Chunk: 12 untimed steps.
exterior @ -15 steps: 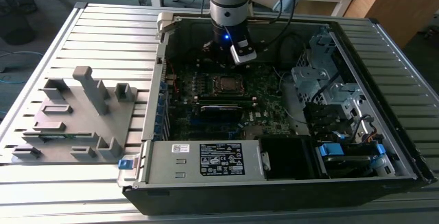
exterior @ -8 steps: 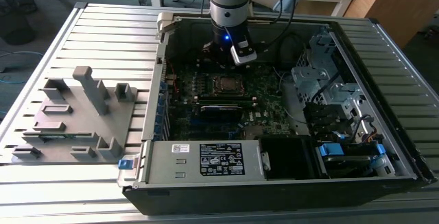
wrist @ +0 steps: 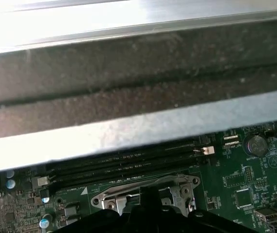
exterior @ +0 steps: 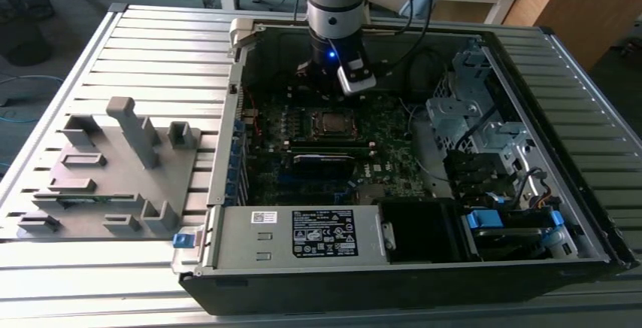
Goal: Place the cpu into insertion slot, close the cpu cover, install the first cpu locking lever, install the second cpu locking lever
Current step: 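Install the first cpu locking lever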
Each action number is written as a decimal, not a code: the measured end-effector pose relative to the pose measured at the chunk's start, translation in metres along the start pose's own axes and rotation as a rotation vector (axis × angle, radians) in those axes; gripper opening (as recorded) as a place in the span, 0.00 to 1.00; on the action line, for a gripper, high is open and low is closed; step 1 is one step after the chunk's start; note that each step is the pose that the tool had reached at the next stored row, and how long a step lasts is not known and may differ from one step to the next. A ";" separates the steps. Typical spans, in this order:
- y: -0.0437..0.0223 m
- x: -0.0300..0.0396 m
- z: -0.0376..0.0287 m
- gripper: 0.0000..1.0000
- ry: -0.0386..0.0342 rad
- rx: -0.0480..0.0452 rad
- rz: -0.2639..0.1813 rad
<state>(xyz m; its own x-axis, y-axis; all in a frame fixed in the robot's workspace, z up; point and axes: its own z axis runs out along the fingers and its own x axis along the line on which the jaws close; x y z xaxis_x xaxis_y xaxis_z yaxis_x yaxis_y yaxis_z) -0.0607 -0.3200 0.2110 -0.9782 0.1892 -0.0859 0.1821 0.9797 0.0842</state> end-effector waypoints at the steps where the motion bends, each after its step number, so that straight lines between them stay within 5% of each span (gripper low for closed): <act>1: 0.0001 -0.0001 -0.0009 0.10 -0.0001 -0.0001 0.000; 12: 0.0005 -0.0004 -0.0048 0.10 0.0000 0.0000 0.000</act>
<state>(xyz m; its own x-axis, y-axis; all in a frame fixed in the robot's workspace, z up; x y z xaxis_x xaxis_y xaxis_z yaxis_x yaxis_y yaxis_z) -0.0606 -0.3199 0.2158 -0.9782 0.1892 -0.0859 0.1821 0.9797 0.0842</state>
